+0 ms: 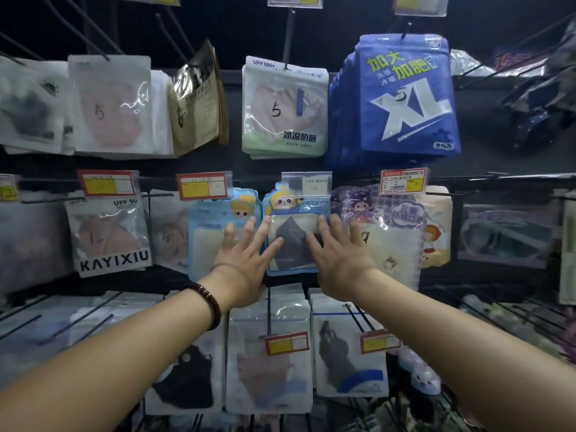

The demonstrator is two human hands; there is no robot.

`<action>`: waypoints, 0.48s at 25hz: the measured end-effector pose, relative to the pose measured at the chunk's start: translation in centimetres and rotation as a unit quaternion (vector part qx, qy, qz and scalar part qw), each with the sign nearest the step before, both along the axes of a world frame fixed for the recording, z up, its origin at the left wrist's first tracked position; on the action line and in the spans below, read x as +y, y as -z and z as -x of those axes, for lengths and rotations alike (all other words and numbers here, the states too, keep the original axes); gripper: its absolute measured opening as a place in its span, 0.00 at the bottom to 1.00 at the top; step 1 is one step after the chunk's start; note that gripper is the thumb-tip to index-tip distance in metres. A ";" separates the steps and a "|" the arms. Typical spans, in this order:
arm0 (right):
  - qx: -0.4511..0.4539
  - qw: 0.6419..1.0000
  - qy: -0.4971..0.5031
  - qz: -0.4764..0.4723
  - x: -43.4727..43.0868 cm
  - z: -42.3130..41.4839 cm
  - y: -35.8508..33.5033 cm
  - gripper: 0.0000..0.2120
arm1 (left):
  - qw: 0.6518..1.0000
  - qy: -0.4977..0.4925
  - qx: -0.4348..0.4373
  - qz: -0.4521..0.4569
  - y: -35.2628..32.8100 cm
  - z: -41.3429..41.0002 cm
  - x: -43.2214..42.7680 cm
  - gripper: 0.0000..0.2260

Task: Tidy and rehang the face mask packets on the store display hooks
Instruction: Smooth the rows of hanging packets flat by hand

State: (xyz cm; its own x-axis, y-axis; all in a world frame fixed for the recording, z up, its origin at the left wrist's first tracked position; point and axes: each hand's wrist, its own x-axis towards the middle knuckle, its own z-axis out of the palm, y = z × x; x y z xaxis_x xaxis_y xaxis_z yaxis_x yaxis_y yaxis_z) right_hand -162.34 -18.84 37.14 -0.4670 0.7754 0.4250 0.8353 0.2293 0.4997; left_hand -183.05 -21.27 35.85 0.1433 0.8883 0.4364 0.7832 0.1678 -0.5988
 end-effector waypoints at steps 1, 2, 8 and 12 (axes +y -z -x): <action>-0.003 1.000 0.001 -0.002 0.1 0.1 0.0 0.42 | 1.000 -0.002 0.007 -0.006 0.0 0.1 0.3 0.46; -0.007 1.000 0.002 -0.004 0.3 0.1 0.0 0.43 | 1.000 -0.001 0.008 -0.009 -0.1 0.2 0.4 0.46; -0.016 1.000 -0.013 -0.019 0.3 -0.2 0.1 0.44 | 1.000 0.004 -0.004 -0.009 0.1 0.3 0.1 0.45; 0.028 0.997 -0.067 -0.033 -1.7 -2.1 0.5 0.40 | 0.999 0.036 -0.029 0.012 0.3 -1.5 -2.2 0.46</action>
State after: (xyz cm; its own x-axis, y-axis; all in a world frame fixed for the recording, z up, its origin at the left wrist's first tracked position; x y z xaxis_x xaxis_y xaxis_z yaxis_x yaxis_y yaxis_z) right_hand -160.21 -20.54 36.63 -0.5386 0.6775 0.5010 0.8265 0.3093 0.4703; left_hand -181.50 -23.47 35.51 0.1823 0.8872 0.4239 0.8261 0.0956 -0.5554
